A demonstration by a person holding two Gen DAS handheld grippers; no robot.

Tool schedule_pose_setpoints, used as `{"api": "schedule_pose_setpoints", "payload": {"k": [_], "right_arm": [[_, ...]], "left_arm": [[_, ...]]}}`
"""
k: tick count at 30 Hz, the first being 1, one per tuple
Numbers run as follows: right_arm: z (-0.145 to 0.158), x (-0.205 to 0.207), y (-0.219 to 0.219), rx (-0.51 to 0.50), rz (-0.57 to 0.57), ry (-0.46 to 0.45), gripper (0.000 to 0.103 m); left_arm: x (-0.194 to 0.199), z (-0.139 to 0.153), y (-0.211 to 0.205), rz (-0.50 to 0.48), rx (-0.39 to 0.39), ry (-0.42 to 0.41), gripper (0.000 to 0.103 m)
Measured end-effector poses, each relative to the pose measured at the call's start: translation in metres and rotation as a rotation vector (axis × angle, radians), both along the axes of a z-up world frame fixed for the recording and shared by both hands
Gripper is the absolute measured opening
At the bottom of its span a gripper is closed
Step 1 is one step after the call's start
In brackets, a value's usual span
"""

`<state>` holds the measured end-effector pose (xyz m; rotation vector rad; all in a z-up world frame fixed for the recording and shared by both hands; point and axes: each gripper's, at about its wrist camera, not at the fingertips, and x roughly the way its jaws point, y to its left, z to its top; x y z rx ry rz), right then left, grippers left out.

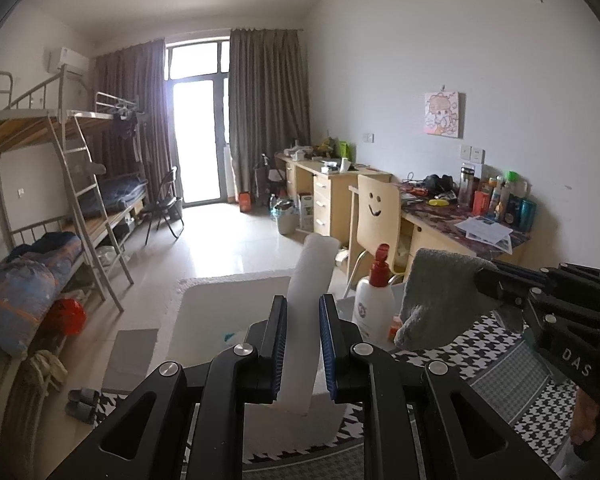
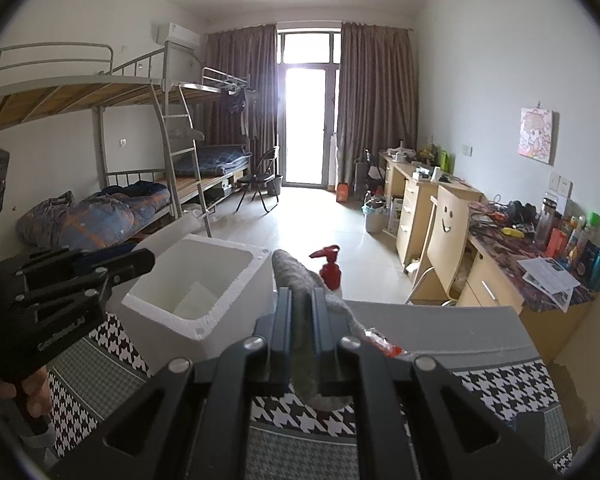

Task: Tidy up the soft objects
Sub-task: 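Carry the foam stick in the left tool while the right tool carries the cloth to the box, then open the left tool over the white foam box to drop the foam stick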

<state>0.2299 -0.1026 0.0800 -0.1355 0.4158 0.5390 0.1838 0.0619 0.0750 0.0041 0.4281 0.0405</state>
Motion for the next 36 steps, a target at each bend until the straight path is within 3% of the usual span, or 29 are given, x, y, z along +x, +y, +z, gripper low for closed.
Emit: {"api": "schedule_pose_setpoints", "payload": {"k": [31, 36], "right_arm": [[0.008, 0.023, 0.037, -0.033, 0.059, -0.023, 0.011], [0.008, 0.026, 0.034, -0.032, 0.065, -0.024, 0.011]], "left_arm": [[0.057, -0.025, 0.048, 0.164, -0.002, 0.11, 0.019], [0.058, -0.029, 0.055, 0.178, 0.003, 0.127, 0.028]]}}
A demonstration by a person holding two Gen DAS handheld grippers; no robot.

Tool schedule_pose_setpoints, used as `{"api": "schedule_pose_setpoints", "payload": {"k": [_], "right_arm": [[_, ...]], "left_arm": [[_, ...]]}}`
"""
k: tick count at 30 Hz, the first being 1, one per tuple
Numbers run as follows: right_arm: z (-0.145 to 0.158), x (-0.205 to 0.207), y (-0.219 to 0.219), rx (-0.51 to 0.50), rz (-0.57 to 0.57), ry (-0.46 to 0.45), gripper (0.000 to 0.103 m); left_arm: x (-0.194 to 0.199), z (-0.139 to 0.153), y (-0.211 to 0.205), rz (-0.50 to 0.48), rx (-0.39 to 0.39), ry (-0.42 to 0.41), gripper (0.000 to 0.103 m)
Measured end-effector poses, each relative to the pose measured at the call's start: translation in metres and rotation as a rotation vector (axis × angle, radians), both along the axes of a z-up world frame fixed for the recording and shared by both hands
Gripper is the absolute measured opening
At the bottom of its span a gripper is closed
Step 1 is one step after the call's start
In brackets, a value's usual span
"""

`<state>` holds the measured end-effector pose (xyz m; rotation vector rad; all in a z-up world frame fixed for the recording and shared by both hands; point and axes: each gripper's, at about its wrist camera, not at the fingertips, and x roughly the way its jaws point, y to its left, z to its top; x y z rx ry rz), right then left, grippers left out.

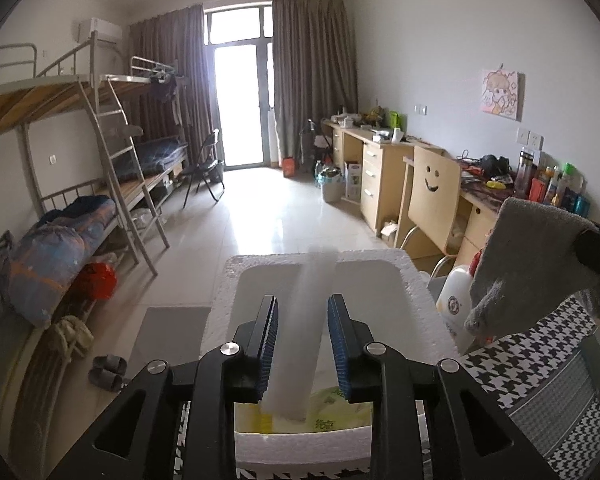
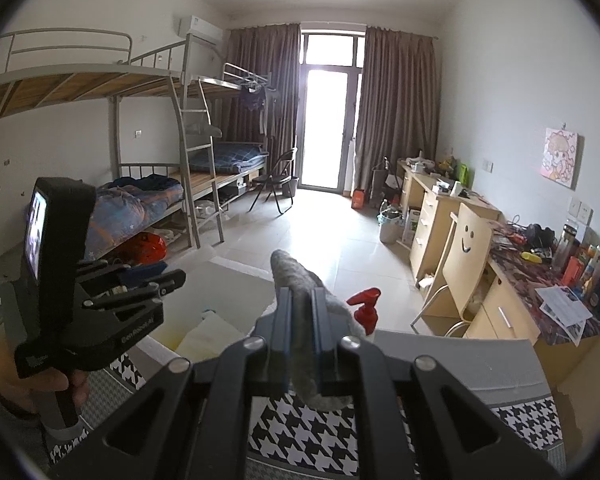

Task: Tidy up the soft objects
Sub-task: 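Open the left tool over the white foam box to drop the foam stick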

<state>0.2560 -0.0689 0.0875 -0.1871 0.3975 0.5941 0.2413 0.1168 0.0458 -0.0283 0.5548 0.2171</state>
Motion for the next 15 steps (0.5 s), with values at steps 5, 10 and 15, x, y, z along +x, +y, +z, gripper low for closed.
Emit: {"api": "schedule_pose_setpoints", "payload": {"k": [5, 10, 15], "right_arm": [[0.0, 0.001, 0.003, -0.003, 0.006, 0.005, 0.011], [0.002, 0.001, 0.008, 0.003, 0.022, 0.003, 0.011], [0.004, -0.001, 0.017, 0.005, 0.044, 0.005, 0.011]], "left_arm": [[-0.009, 0.004, 0.008, 0.02, -0.01, -0.023, 0.079], [-0.022, 0.009, 0.015, 0.056, -0.006, -0.054, 0.094], [-0.035, 0.015, 0.02, 0.081, -0.002, -0.084, 0.098]]}}
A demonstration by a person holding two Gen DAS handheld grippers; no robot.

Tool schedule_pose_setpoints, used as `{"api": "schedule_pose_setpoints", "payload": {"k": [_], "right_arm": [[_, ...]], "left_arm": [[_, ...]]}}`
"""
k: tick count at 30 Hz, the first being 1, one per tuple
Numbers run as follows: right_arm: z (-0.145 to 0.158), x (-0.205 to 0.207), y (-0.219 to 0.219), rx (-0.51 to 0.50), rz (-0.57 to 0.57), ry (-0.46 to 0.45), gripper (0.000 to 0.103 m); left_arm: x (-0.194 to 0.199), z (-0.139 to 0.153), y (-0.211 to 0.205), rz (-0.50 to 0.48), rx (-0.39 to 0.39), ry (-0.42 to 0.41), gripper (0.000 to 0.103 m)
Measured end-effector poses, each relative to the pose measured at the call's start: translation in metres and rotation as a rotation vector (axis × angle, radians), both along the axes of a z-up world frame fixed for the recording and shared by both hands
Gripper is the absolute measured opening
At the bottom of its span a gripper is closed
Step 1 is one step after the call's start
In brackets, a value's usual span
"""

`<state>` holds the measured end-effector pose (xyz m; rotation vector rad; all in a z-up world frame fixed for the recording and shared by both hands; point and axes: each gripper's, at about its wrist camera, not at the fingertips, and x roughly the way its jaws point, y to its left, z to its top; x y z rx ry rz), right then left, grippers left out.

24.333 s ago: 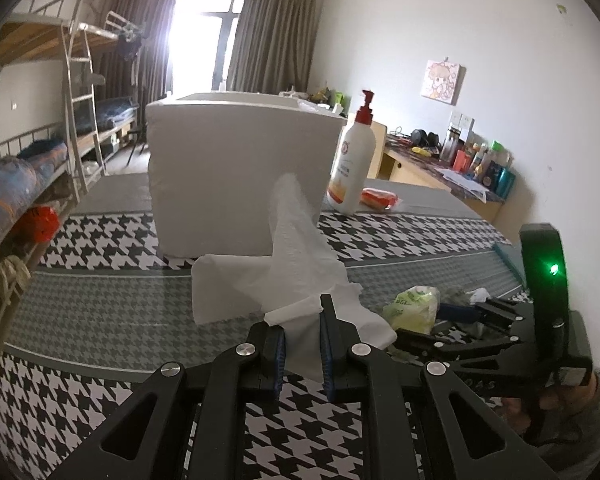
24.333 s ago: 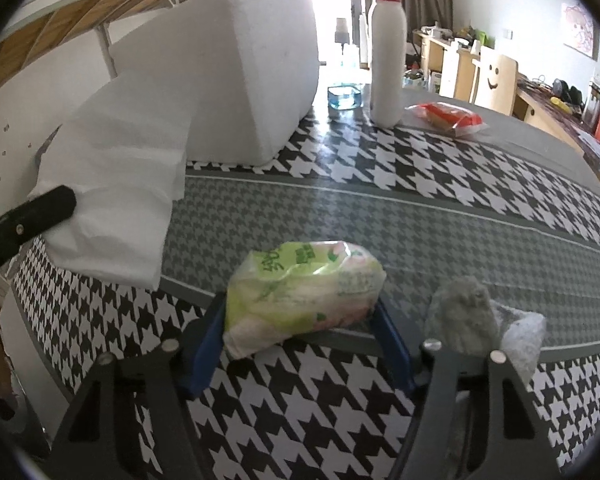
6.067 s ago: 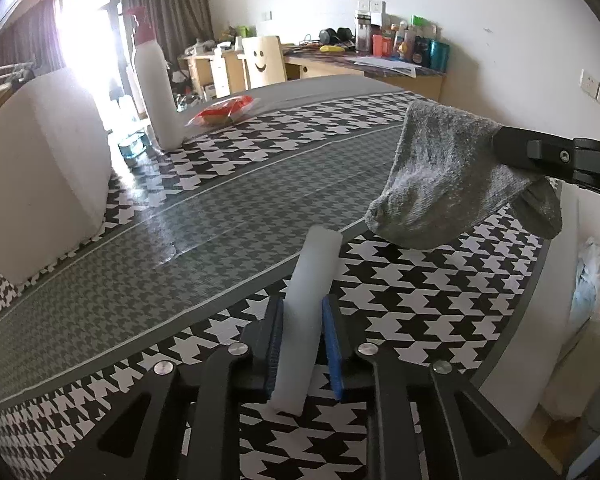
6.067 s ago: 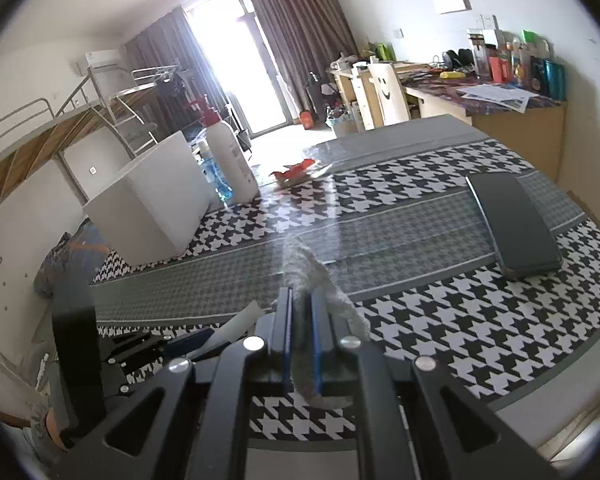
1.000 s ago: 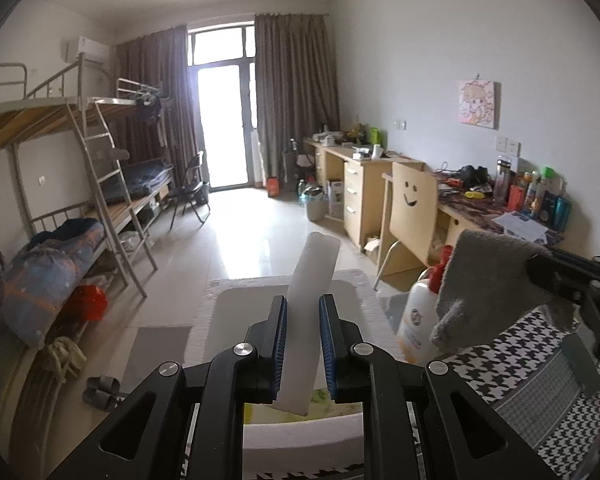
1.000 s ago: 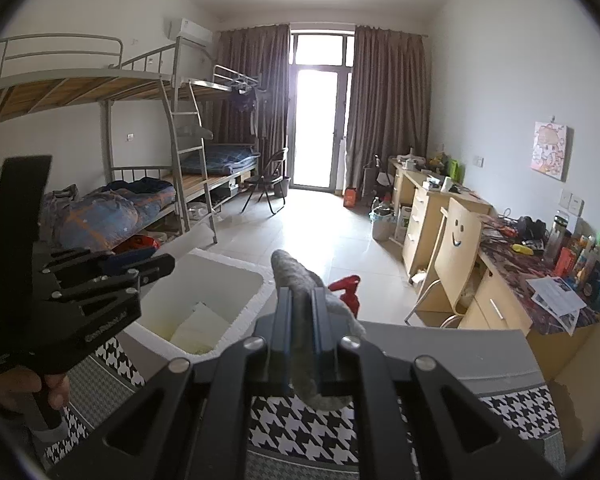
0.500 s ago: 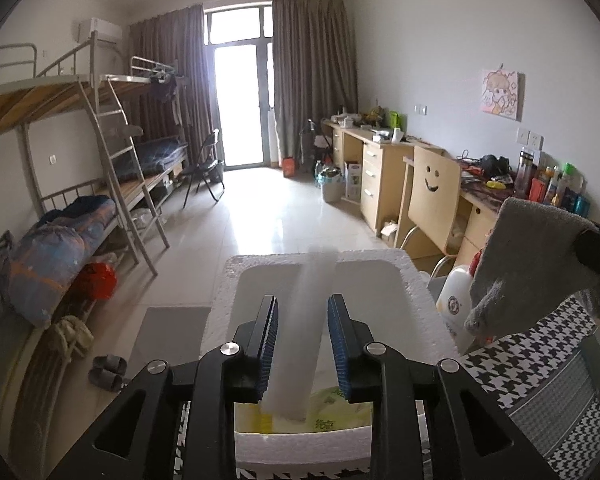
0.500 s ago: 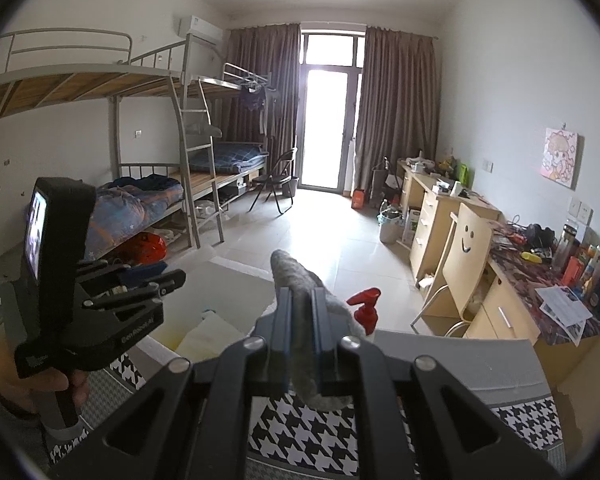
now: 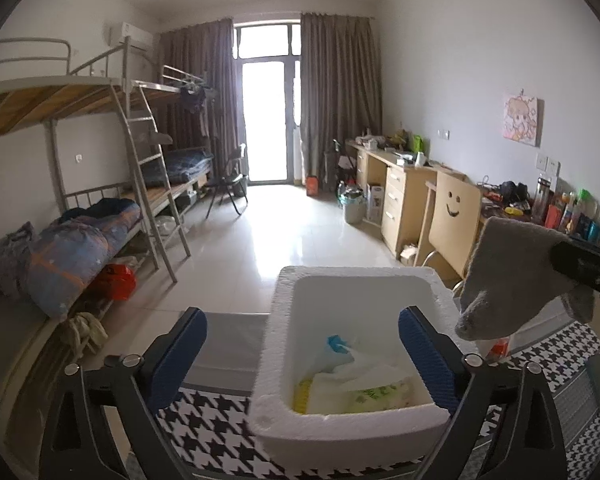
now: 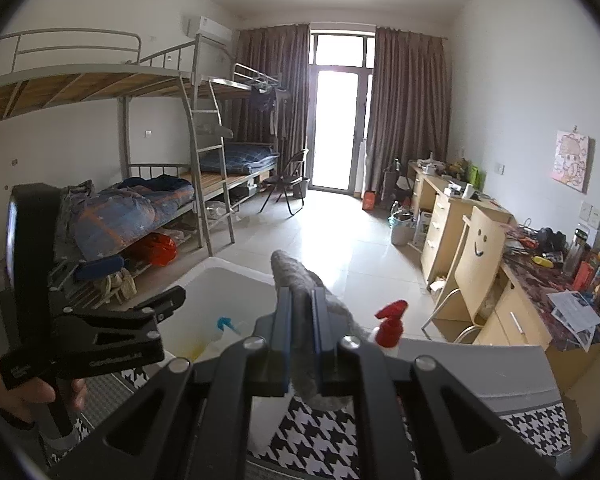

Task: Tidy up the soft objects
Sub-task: 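Open the left tool over the white foam box to drop the foam stick, then open the right tool over the white foam box to drop the grey cloth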

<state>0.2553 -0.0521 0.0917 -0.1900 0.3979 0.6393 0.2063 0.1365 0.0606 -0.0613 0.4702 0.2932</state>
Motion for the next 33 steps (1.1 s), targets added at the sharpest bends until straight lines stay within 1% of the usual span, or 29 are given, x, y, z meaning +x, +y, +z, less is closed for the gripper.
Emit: {"api": "schedule_pose_setpoints", "payload": {"k": [3, 6, 13, 22, 25, 29, 33], "right_arm": [[0.001, 0.0, 0.007, 0.0, 0.013, 0.004, 0.011], [0.002, 0.001, 0.013, -0.001, 0.025, 0.005, 0.011], [-0.001, 0.007, 0.025, 0.001, 0.047, 0.029, 0.012], [-0.008, 0.014, 0.042, -0.009, 0.072, 0.079, 0.012], [-0.01, 0.017, 0.047, -0.005, 0.107, 0.122, 0.012], [-0.014, 0.015, 0.053, -0.02, 0.103, 0.122, 0.012], [-0.018, 0.018, 0.058, -0.026, 0.113, 0.15, 0.012]], "left_arm": [[-0.007, 0.003, 0.003, 0.007, 0.005, -0.013, 0.098], [-0.014, 0.005, 0.005, 0.022, 0.01, -0.021, 0.102], [-0.025, 0.004, 0.013, 0.041, 0.001, -0.028, 0.102], [-0.035, -0.002, 0.021, 0.067, -0.005, -0.026, 0.102], [-0.038, -0.004, 0.023, 0.075, -0.005, -0.027, 0.102], [-0.04, -0.007, 0.025, 0.085, 0.0, -0.021, 0.102], [-0.044, -0.009, 0.029, 0.093, -0.006, -0.023, 0.102]]}}
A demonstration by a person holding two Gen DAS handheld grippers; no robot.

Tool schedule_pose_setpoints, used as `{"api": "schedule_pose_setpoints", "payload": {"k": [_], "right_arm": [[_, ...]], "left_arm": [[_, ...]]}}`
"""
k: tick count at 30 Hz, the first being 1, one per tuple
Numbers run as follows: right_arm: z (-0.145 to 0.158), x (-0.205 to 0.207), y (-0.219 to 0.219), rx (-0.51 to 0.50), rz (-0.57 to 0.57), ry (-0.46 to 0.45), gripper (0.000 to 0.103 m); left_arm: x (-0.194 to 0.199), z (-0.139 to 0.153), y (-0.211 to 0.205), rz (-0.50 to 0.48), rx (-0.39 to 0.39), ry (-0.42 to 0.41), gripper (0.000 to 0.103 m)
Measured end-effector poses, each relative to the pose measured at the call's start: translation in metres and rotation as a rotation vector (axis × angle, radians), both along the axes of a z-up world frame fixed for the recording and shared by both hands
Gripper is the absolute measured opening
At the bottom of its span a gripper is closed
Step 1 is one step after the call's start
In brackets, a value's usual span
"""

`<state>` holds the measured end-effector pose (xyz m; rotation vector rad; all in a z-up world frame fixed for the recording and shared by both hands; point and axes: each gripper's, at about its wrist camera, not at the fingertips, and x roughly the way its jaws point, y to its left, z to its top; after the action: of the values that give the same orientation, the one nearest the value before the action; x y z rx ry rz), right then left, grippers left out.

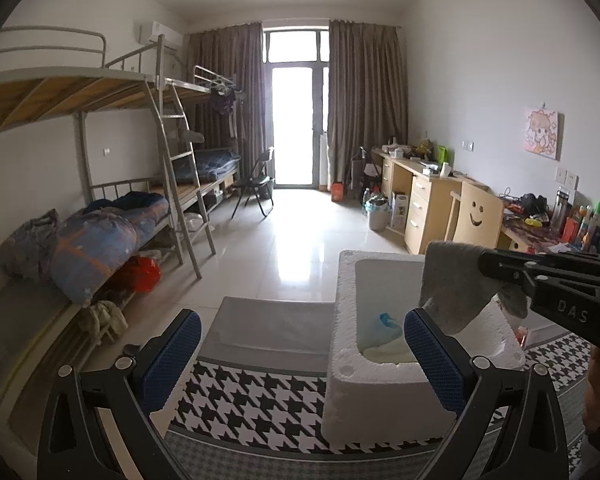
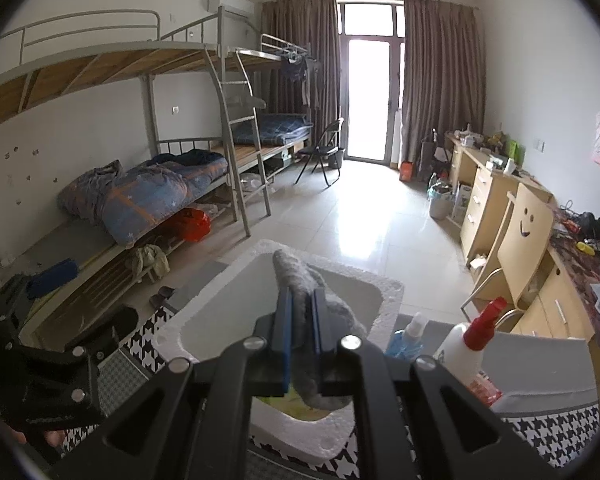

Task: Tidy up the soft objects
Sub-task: 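Open the right tool over the white foam box to drop the grey cloth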

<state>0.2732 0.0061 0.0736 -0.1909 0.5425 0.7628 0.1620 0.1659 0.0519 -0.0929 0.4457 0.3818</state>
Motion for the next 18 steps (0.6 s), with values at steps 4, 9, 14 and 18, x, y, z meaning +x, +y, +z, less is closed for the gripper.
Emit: {"api": "schedule_pose_setpoints", "payload": {"k": [4, 9, 14, 18], "right_arm": [[-0.005, 0.007, 0.005, -0.006, 0.007, 0.042, 0.012], [-0.014, 0.014, 0.014, -0.022, 0.02, 0.085, 0.03], [-0.016, 0.015, 0.012, 0.002, 0.018, 0.116, 0.067], [-0.012, 0.009, 0.011, -0.006, 0.017, 0.095, 0.067]], "left_arm": [[-0.005, -0.002, 0.002, 0.004, -0.007, 0.001, 0.102], [-0.007, -0.003, 0.004, 0.011, -0.002, 0.007, 0.102], [-0.009, -0.004, 0.005, 0.009, -0.002, -0.001, 0.102], [-0.01, -0.003, 0.004, 0.0, -0.007, -0.005, 0.102]]}}
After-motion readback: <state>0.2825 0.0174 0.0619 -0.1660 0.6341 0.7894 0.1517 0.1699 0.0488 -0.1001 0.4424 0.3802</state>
